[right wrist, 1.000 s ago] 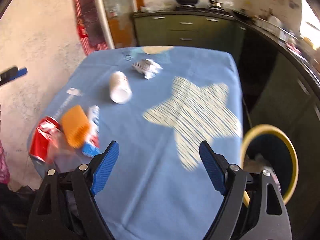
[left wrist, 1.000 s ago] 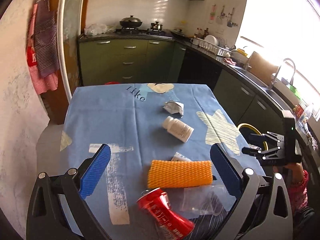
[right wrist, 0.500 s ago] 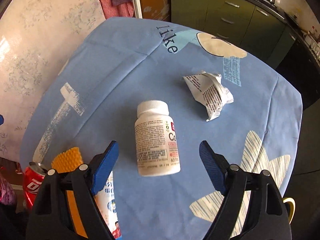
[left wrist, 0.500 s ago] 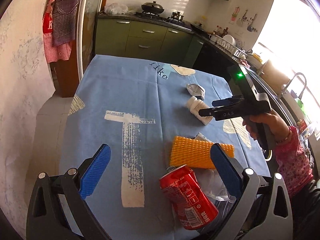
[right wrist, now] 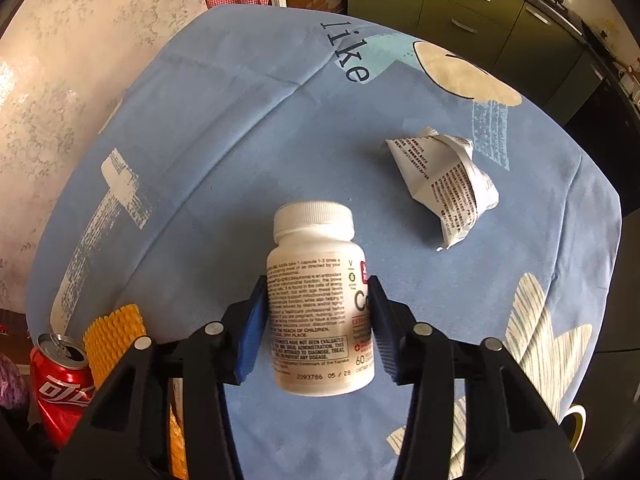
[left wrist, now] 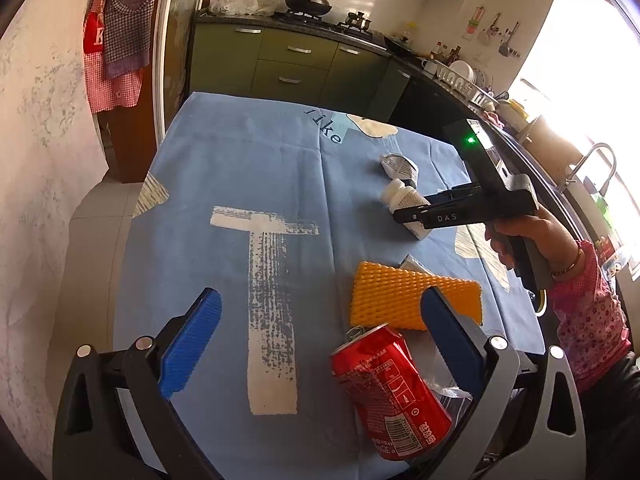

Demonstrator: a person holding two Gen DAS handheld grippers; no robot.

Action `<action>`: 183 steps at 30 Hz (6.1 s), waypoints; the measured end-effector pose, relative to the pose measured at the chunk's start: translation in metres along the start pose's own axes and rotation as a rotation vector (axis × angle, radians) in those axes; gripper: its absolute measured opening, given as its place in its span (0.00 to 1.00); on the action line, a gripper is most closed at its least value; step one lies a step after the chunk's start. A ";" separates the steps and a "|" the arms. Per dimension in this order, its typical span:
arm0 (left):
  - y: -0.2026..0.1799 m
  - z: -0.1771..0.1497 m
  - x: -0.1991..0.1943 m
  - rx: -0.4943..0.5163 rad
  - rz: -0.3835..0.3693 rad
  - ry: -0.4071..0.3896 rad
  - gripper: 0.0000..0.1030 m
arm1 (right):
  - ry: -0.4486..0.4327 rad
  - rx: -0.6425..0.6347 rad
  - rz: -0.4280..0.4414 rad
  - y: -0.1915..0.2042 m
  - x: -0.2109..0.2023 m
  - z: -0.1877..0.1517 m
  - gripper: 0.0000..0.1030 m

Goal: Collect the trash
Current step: 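Move the right gripper to the white supplement bottle and grasp it, then carry the supplement bottle over the bin and release it, then grasp the red cola can with the left gripper and lift it, then carry the cola can over the bin and open the left gripper, then move the right gripper to the clear plastic cup and grasp its rim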

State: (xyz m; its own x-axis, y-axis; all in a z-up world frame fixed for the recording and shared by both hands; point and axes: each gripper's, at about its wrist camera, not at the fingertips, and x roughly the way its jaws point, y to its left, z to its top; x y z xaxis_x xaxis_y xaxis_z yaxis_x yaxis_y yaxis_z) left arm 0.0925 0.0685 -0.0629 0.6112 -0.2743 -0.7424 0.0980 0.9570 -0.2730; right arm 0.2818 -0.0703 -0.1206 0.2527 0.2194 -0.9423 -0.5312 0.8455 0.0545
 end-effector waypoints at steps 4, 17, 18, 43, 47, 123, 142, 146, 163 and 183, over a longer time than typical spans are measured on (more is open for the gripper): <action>-0.004 0.001 0.000 0.008 0.002 -0.002 0.95 | -0.029 -0.006 0.003 0.001 -0.009 -0.007 0.44; -0.020 0.009 -0.002 0.053 0.000 -0.017 0.95 | -0.161 0.128 -0.042 -0.063 -0.093 -0.089 0.44; -0.022 0.010 -0.002 0.057 -0.001 -0.018 0.95 | -0.165 0.160 -0.064 -0.078 -0.102 -0.103 0.44; -0.073 0.010 0.018 0.167 0.031 0.069 0.95 | -0.187 0.583 -0.303 -0.219 -0.117 -0.262 0.62; -0.080 0.003 0.020 0.201 0.077 0.113 0.95 | -0.209 0.559 -0.282 -0.209 -0.119 -0.262 0.65; -0.142 0.029 -0.013 0.456 0.217 0.060 0.49 | -0.291 0.528 -0.214 -0.164 -0.134 -0.308 0.68; -0.422 0.058 0.150 0.812 -0.343 0.294 0.49 | -0.334 0.855 -0.334 -0.210 -0.172 -0.451 0.68; -0.472 0.046 0.201 0.852 -0.379 0.349 0.49 | -0.324 0.881 -0.320 -0.215 -0.166 -0.463 0.68; -0.487 0.071 0.178 0.767 -0.405 0.198 0.83 | -0.339 0.897 -0.262 -0.211 -0.153 -0.466 0.72; -0.153 0.049 -0.022 0.313 -0.099 -0.123 0.95 | -0.351 0.473 -0.090 -0.103 -0.135 -0.311 0.72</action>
State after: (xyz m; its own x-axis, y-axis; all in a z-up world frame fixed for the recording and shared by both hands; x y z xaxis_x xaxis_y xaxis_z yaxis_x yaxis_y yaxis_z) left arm 0.1031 -0.0671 0.0251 0.6752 -0.3722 -0.6368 0.3858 0.9141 -0.1252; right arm 0.0509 -0.3378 -0.1019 0.5751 0.2162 -0.7890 -0.0979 0.9757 0.1960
